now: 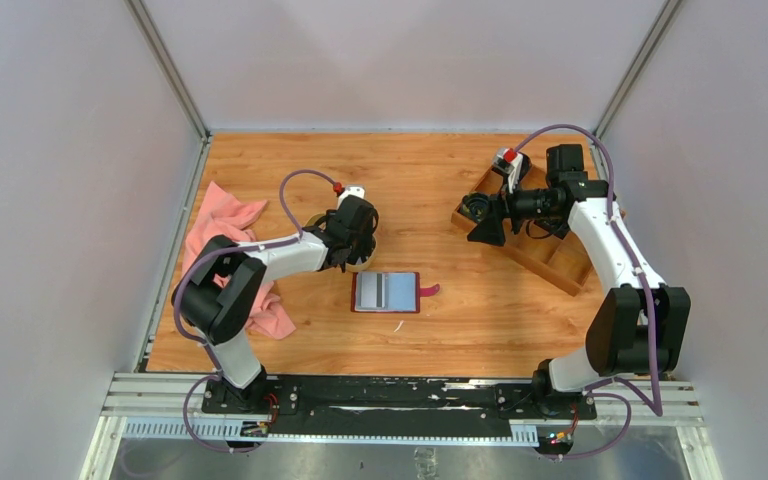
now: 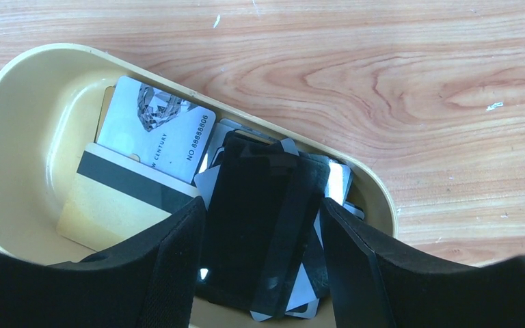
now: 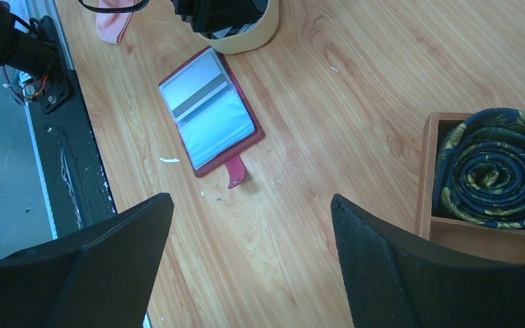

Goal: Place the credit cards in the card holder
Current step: Pick up the credit card from the storage box.

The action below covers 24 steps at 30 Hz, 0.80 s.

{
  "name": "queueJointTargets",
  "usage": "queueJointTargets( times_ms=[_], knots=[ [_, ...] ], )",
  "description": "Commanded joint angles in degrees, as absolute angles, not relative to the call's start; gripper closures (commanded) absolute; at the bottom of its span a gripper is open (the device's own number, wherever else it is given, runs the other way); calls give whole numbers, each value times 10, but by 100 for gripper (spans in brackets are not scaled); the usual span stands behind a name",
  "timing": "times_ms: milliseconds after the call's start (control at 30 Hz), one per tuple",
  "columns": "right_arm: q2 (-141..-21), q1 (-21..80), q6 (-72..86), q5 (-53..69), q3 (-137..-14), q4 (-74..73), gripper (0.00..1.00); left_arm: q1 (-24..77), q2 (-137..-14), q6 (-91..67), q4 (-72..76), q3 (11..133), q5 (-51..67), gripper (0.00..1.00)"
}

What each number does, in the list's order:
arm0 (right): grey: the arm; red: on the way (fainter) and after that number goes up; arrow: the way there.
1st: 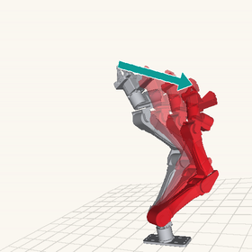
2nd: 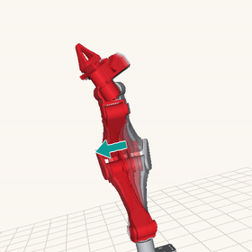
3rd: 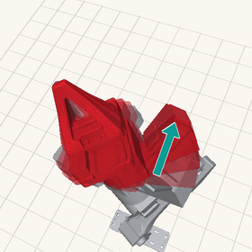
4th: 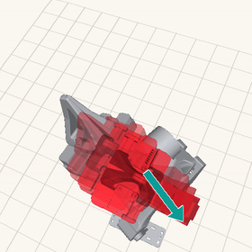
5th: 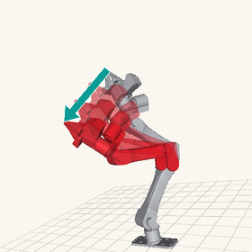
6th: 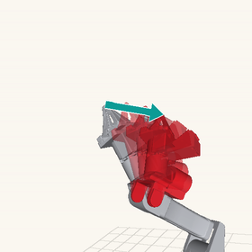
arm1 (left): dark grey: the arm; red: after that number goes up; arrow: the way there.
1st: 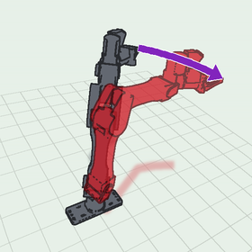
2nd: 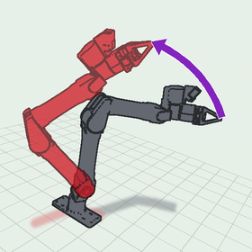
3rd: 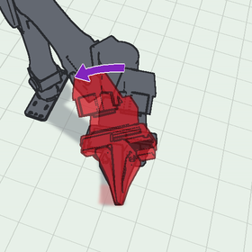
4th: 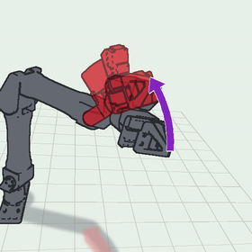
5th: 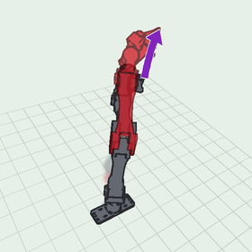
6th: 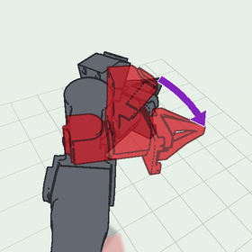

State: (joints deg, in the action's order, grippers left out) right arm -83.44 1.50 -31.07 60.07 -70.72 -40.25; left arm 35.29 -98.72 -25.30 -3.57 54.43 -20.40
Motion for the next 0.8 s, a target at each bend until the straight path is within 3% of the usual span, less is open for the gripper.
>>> queueJointTargets(
  times_ms=[0, 600, 767],
  knots=[
    [-833, 5, -317, 619, -698, -408, 11, 350, -986, -249, -89, 532, -188, 40],
    [-835, 5, -319, 638, -695, -409, 11, 300, -941, -240, -45, 505, -98, 41],
    [-831, 10, -319, 664, -691, -408, 12, 293, -909, -207, -26, 494, -71, 22]
  ],
)
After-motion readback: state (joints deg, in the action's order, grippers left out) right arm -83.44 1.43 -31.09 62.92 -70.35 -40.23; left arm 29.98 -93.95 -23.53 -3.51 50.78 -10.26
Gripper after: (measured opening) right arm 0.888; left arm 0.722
